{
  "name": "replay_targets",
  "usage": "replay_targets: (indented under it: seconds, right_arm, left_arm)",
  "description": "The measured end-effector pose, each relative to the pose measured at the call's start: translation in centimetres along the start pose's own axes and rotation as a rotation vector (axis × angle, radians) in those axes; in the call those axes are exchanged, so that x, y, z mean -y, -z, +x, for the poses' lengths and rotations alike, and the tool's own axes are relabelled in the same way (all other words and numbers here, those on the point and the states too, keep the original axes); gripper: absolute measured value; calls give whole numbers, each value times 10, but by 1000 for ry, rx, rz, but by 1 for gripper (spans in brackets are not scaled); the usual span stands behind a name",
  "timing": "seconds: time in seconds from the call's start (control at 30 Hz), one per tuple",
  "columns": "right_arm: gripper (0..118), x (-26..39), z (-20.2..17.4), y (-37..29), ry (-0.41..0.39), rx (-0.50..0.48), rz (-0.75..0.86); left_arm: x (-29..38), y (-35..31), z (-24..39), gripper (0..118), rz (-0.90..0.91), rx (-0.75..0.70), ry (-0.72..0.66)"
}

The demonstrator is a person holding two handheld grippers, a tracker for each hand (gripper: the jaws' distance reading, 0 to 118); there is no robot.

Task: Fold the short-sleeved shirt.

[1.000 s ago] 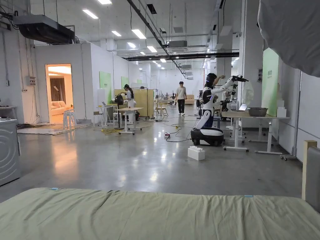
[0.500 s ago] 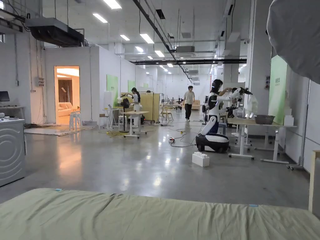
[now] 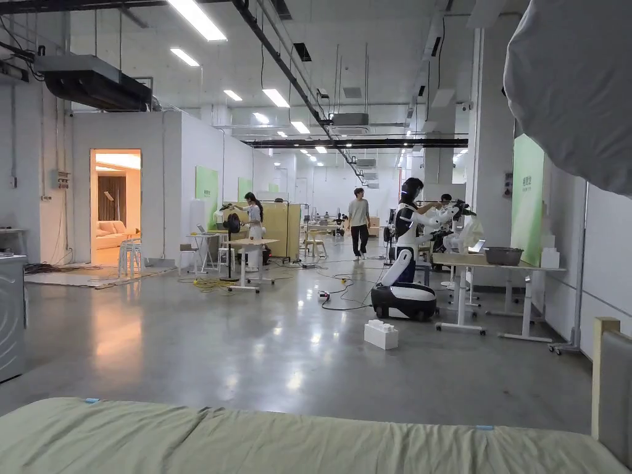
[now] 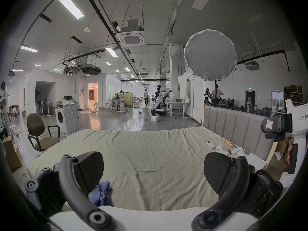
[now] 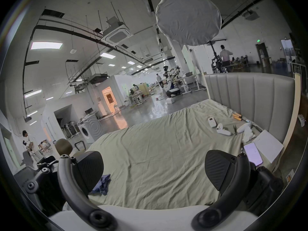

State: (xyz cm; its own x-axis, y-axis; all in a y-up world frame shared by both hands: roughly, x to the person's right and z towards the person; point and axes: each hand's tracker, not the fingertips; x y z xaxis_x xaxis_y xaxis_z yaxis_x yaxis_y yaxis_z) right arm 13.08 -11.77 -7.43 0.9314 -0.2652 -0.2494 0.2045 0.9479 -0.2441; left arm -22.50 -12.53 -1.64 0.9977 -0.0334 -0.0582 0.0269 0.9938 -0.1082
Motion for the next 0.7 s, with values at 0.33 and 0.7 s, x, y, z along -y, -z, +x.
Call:
replay_targets:
  seconds: [0.33,0.7]
  right_arm:
    - [118,24,-29,4,-383,-123,118]
    - [118,26,-31,11,-359,-112,80]
  left_arm:
    - [-3,-9,7,118,63,17,41]
    - [-3,-11,9,118,61,11,44]
